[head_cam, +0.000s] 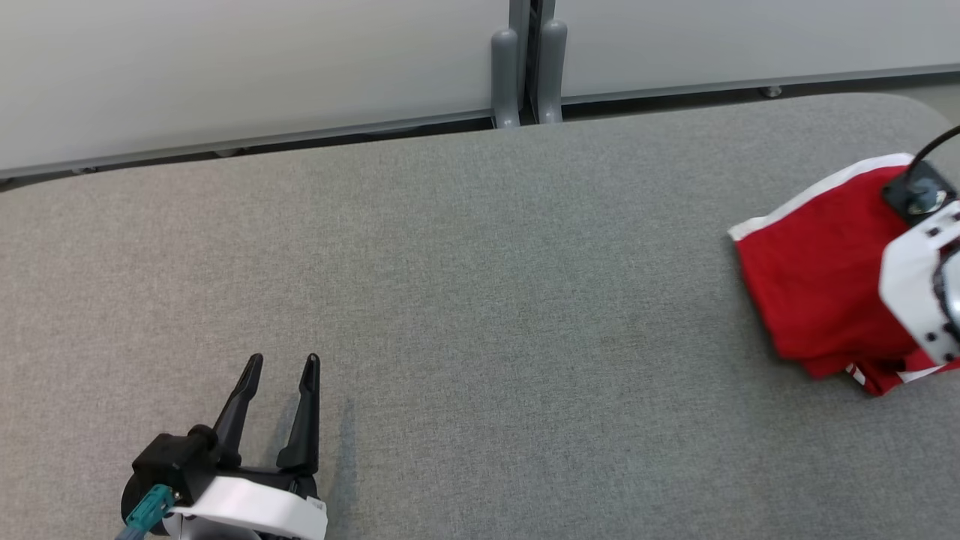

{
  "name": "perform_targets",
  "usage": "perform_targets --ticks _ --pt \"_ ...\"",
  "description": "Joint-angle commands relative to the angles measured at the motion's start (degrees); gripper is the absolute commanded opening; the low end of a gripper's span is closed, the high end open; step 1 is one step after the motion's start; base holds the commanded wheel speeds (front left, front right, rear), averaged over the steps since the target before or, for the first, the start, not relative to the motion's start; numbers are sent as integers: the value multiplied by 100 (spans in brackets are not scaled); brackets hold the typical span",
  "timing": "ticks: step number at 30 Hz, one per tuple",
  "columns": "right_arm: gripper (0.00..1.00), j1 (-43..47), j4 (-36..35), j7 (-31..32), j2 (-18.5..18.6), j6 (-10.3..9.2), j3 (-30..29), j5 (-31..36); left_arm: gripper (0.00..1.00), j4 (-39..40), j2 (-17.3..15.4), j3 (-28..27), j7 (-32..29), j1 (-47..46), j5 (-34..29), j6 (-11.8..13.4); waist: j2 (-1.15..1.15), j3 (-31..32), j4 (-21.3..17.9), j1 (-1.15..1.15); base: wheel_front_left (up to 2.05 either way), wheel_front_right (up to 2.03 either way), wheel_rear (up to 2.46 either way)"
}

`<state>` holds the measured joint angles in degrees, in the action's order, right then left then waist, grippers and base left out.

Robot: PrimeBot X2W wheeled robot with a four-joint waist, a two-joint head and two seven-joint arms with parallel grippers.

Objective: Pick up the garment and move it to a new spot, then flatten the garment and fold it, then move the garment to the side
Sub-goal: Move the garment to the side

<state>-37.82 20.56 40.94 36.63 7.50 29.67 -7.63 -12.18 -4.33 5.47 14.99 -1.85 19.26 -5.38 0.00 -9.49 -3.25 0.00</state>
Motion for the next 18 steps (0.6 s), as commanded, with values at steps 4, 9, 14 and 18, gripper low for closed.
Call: perform_targets --ticks 4,9,14,18 --pt "0 93 32 46 432 -1 -198 182 100 -50 -78 46 16 -194 34 -48 0 -177 61 0 0 0 0" --pt "0 270 523 -40 376 -2 -938 346 100 -85 -133 81 15 -288 41 -57 0 -294 153 0 0 0 0" --pt "0 543 1162 -385 -106 -1 -2439 732 100 -119 -174 138 13 -389 37 -70 0 -403 300 0 0 0 0" --pt "0 662 1372 -708 -487 -1 -3294 1241 100 -148 -224 146 6 -433 13 -61 0 -459 360 0 0 0 0"
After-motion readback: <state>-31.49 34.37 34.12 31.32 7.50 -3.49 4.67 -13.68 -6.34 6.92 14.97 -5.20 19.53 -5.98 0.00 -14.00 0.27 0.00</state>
